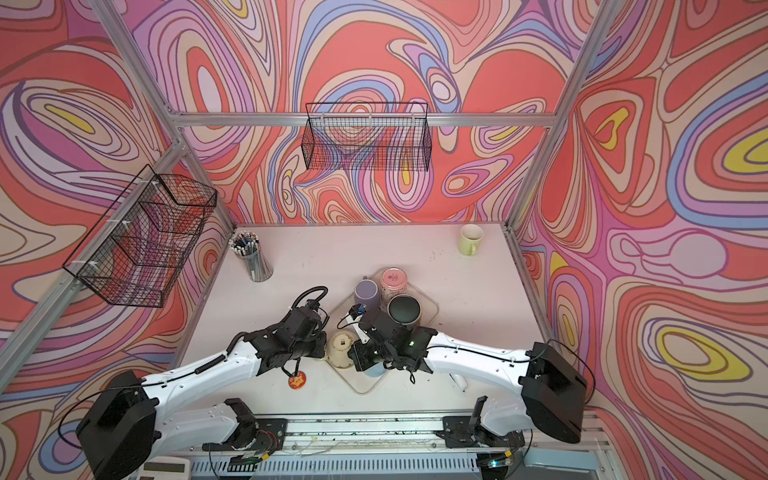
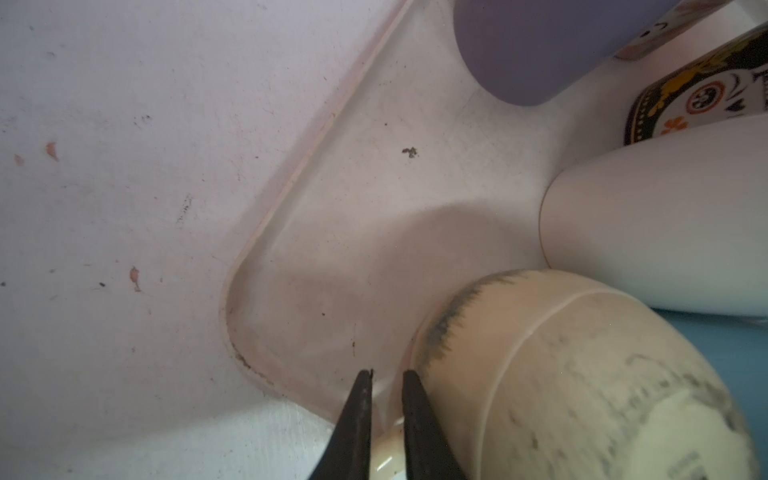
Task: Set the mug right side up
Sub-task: 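Close the left gripper on the cream mug's handle while right gripper hovers beside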
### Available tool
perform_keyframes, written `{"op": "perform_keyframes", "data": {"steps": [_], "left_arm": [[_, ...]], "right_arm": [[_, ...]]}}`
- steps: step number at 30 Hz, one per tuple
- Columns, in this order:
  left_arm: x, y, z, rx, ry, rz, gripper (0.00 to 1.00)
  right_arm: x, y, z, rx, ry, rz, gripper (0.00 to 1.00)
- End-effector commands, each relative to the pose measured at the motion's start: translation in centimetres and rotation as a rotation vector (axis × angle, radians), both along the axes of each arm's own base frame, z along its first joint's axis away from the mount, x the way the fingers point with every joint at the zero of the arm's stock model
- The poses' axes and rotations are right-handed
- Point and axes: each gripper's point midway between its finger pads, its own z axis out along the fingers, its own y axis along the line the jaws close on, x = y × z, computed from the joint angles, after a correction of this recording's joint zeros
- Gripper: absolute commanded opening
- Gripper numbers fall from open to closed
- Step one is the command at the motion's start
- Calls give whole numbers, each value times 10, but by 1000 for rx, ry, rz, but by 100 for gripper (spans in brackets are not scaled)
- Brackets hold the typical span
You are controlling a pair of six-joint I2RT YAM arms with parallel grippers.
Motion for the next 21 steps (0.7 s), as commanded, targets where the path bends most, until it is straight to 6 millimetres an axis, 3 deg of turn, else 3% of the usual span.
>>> {"op": "perform_keyframes", "data": {"steps": [1, 8, 21], "left_arm": [[-10, 2, -11, -17, 40, 4, 17], [-26, 12, -25, -36, 72, 31, 17], [-33, 14, -23, -67, 61, 37, 16]], "right_arm": [[3, 16, 7, 45, 11, 1, 0], [8, 24, -3, 8, 26, 0, 0], [23, 29, -23, -86, 12, -27, 0]]}}
